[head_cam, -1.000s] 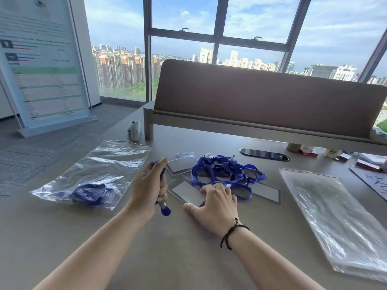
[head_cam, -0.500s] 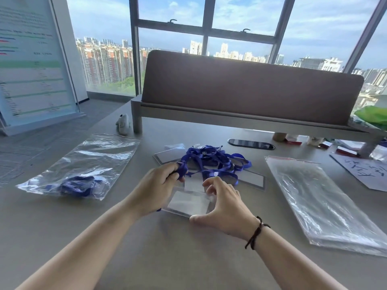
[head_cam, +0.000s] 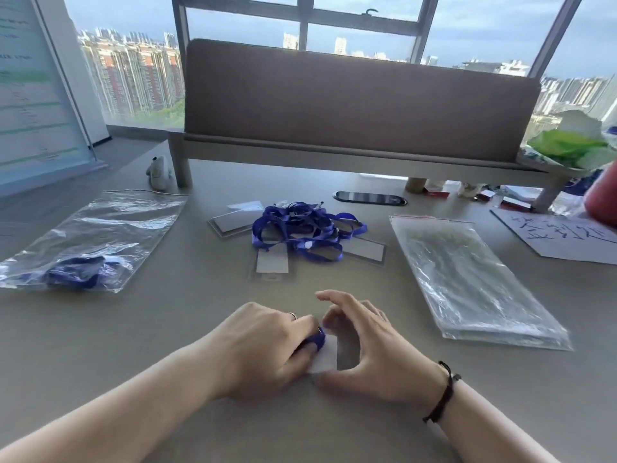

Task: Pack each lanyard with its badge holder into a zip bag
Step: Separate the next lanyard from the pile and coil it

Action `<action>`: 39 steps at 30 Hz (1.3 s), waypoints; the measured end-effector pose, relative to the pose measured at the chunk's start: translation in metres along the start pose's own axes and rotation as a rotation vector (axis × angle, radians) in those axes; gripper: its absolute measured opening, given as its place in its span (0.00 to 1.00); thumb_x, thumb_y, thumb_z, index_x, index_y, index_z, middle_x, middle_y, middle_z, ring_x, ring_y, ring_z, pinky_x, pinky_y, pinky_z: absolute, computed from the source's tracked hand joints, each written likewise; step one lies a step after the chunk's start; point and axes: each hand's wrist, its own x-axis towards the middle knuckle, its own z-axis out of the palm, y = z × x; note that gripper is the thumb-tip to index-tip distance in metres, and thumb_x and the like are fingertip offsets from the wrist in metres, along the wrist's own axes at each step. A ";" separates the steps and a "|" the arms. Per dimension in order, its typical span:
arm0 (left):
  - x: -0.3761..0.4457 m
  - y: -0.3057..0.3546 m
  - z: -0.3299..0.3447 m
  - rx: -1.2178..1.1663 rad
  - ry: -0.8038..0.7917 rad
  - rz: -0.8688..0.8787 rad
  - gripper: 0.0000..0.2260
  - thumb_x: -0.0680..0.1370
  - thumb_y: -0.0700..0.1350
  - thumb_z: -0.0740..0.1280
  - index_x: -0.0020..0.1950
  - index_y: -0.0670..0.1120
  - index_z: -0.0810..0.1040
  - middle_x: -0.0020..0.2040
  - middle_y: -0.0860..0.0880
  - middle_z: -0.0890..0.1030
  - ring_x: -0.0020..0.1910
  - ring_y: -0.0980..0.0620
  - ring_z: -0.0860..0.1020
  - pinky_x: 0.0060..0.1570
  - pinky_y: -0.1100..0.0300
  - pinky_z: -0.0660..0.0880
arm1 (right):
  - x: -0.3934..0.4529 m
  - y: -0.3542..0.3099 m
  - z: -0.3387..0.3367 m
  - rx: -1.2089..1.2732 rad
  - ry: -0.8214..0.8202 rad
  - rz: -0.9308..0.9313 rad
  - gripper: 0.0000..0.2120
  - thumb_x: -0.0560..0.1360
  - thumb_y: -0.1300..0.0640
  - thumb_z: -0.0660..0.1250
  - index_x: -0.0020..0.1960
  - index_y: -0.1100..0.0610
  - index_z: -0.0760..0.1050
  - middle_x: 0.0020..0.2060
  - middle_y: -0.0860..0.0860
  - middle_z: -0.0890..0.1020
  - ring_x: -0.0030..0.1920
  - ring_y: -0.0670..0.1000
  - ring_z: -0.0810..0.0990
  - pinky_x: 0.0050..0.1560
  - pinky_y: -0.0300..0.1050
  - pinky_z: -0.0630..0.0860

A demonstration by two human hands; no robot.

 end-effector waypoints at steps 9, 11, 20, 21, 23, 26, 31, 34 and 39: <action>0.006 0.003 0.018 -0.050 0.111 0.031 0.15 0.81 0.63 0.58 0.58 0.54 0.71 0.57 0.56 0.77 0.56 0.56 0.75 0.56 0.62 0.71 | 0.001 0.005 0.002 -0.044 -0.037 -0.052 0.26 0.66 0.34 0.71 0.62 0.40 0.75 0.59 0.33 0.70 0.64 0.38 0.65 0.70 0.40 0.60; 0.006 0.003 0.019 -0.172 0.023 -0.066 0.20 0.80 0.65 0.56 0.68 0.58 0.63 0.71 0.58 0.67 0.71 0.62 0.63 0.70 0.64 0.60 | 0.001 0.007 0.001 -0.045 -0.040 -0.070 0.29 0.66 0.32 0.69 0.65 0.39 0.75 0.61 0.33 0.71 0.66 0.38 0.65 0.71 0.41 0.60; 0.011 0.008 0.014 -0.035 -0.313 -0.128 0.35 0.76 0.67 0.37 0.80 0.54 0.34 0.80 0.57 0.37 0.77 0.63 0.33 0.73 0.66 0.32 | 0.002 0.009 -0.006 -0.008 0.028 -0.028 0.26 0.63 0.37 0.76 0.56 0.45 0.73 0.56 0.38 0.77 0.59 0.40 0.72 0.63 0.41 0.69; 0.011 0.010 0.013 -0.014 -0.324 -0.129 0.36 0.75 0.68 0.36 0.80 0.53 0.34 0.80 0.57 0.37 0.77 0.62 0.33 0.75 0.64 0.33 | 0.001 0.009 -0.007 0.001 0.037 -0.017 0.26 0.62 0.38 0.76 0.55 0.45 0.72 0.55 0.38 0.77 0.59 0.40 0.72 0.62 0.40 0.69; 0.012 0.014 0.012 0.006 -0.324 -0.156 0.39 0.74 0.69 0.36 0.81 0.52 0.37 0.81 0.56 0.39 0.79 0.60 0.36 0.77 0.61 0.36 | 0.000 0.007 -0.009 -0.002 0.032 -0.013 0.27 0.62 0.38 0.77 0.55 0.45 0.71 0.55 0.38 0.77 0.58 0.40 0.73 0.62 0.38 0.69; 0.020 0.018 0.009 0.009 -0.235 -0.203 0.42 0.73 0.72 0.37 0.82 0.50 0.41 0.83 0.52 0.49 0.81 0.56 0.46 0.78 0.60 0.44 | -0.005 0.003 -0.021 -0.016 0.003 -0.001 0.30 0.63 0.36 0.77 0.59 0.43 0.70 0.56 0.35 0.74 0.60 0.36 0.71 0.61 0.31 0.67; 0.047 0.027 -0.011 -0.005 -0.148 -0.191 0.39 0.77 0.72 0.44 0.82 0.52 0.47 0.81 0.54 0.56 0.79 0.56 0.53 0.76 0.61 0.49 | -0.017 0.021 -0.057 0.029 0.067 0.104 0.26 0.66 0.36 0.76 0.60 0.41 0.74 0.54 0.32 0.77 0.60 0.34 0.73 0.61 0.30 0.68; 0.073 0.033 -0.018 -0.075 -0.115 -0.166 0.35 0.77 0.72 0.45 0.81 0.57 0.52 0.80 0.58 0.59 0.78 0.58 0.57 0.76 0.58 0.55 | -0.016 0.052 -0.078 0.086 0.204 0.221 0.17 0.69 0.41 0.76 0.55 0.44 0.79 0.50 0.37 0.82 0.54 0.36 0.78 0.57 0.35 0.73; 0.140 0.038 -0.006 -0.264 -0.080 -0.199 0.25 0.80 0.65 0.57 0.76 0.58 0.64 0.74 0.57 0.71 0.72 0.55 0.70 0.70 0.49 0.69 | 0.005 0.115 -0.102 -0.102 0.406 0.473 0.13 0.72 0.42 0.72 0.51 0.49 0.81 0.47 0.41 0.83 0.47 0.46 0.81 0.51 0.45 0.77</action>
